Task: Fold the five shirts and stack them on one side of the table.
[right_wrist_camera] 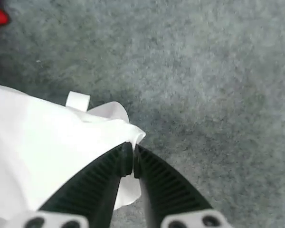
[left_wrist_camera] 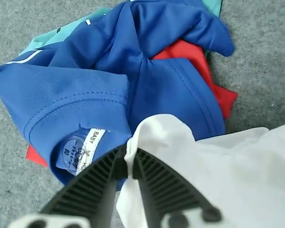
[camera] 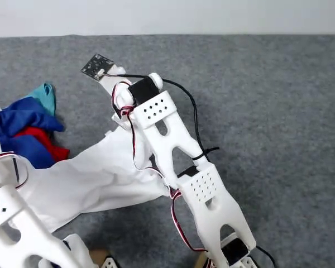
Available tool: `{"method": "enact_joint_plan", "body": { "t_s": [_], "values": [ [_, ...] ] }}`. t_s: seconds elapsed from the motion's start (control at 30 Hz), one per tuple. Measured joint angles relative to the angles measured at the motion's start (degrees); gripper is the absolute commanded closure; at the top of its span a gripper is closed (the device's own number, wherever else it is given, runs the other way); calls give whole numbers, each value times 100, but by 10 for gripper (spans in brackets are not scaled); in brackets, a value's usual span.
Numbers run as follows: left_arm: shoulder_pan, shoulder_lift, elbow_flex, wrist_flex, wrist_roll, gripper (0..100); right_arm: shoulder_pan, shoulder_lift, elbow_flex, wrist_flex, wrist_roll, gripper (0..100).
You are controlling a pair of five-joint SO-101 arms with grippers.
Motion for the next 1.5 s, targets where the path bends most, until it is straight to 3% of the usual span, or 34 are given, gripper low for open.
{"method": "enact_joint_plan", "body": {
  "t_s": [0.13, 0.47, 0.73, 0.87, 1.37, 1.5],
  "values": [
    [0, 0, 0, 0, 0, 995, 18, -756, 888, 0, 0, 988],
    [0, 0, 18, 0, -9, 995, 70, -2391, 4941, 9, 0, 981],
    [0, 0, 475, 0, -9, 995, 70, -2400, 5055, 9, -220, 738],
    [0, 0, 527, 0, -9, 995, 70, -2400, 5055, 9, -545, 745],
    [0, 0, 527, -18, -9, 995, -264, -2154, 5055, -360, -615, 751],
    [0, 0, 721, -229, -9, 995, -299, -1934, 5055, -352, -615, 853]
  ]
}}
